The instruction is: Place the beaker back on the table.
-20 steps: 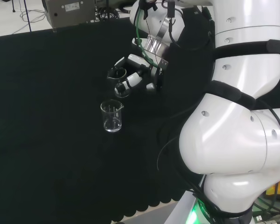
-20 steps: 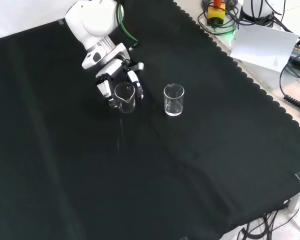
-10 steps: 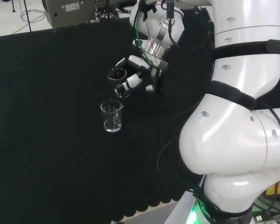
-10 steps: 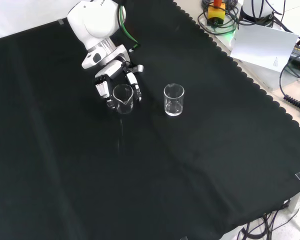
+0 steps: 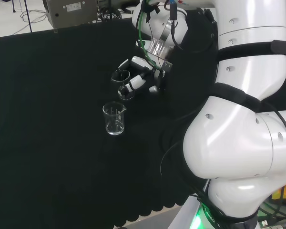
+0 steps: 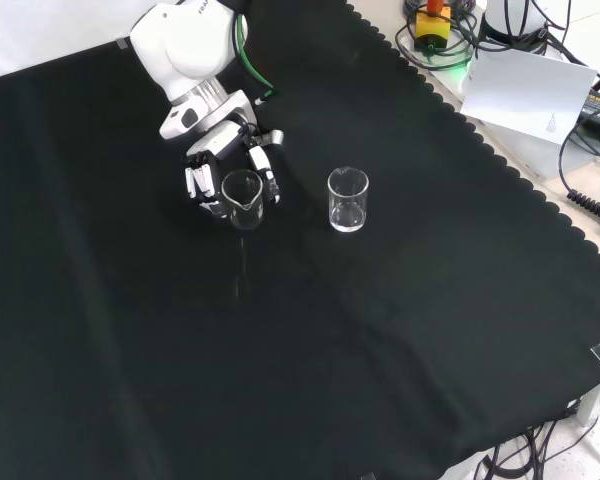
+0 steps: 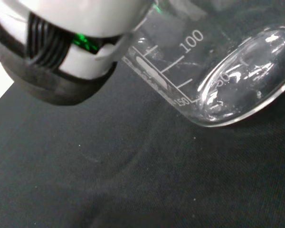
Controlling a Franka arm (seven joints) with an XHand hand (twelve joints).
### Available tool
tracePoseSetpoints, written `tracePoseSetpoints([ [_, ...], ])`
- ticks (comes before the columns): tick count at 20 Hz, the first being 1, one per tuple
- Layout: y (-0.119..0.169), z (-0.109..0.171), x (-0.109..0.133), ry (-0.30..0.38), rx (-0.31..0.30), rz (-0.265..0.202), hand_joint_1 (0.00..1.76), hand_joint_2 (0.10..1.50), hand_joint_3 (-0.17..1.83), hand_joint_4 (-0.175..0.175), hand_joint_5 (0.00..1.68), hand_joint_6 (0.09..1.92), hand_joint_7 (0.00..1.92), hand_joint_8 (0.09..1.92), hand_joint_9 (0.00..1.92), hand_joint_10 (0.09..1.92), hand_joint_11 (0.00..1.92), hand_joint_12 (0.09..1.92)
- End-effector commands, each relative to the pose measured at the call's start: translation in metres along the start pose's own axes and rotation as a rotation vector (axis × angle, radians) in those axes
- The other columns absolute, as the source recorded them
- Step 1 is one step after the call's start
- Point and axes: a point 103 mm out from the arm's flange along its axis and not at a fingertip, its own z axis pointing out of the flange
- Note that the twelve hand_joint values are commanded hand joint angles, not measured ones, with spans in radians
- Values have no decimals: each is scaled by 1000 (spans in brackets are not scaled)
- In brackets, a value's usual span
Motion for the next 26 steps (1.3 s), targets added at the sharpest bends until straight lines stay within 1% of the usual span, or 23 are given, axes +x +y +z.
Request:
tracePoseSetpoints([
  [1,-5,0,-5,9,15,20,996,942,79,87,963,732,1126,87,1139,87,693,1135],
  [2,-6,0,-5,6,14,23,968,925,75,61,901,717,1067,87,1074,87,608,1180],
  [3,-6,-1,-5,2,15,25,948,912,78,43,845,712,1013,87,1021,87,538,1217],
  [5,-8,-1,-4,-6,14,31,923,893,92,21,749,725,933,87,953,87,451,1258],
  [7,-10,-2,-2,-20,12,35,906,875,111,-4,613,716,842,87,879,87,372,1287],
  [9,-12,-4,1,-30,13,38,890,850,135,-23,470,665,723,87,777,87,281,1318],
  [11,-13,-8,4,-39,38,50,873,817,167,-32,399,586,635,87,703,87,206,1347],
  [12,-13,-9,6,-42,64,63,855,798,183,-34,381,543,609,87,679,87,175,1361],
  [14,-14,-11,7,-48,108,86,821,771,203,-39,355,474,575,87,648,87,131,1379],
  [16,-17,-13,10,-62,129,97,795,748,223,-43,352,394,543,87,617,87,76,1400],
  [20,-23,-27,22,-78,109,107,756,716,243,-48,340,248,476,87,551,87,5,1397],
  [23,-30,-45,35,-96,89,115,725,704,236,-50,312,161,376,87,484,87,0,1335],
  [26,-43,-66,50,-124,63,131,697,700,223,-50,274,87,300,87,420,87,0,1278],
])
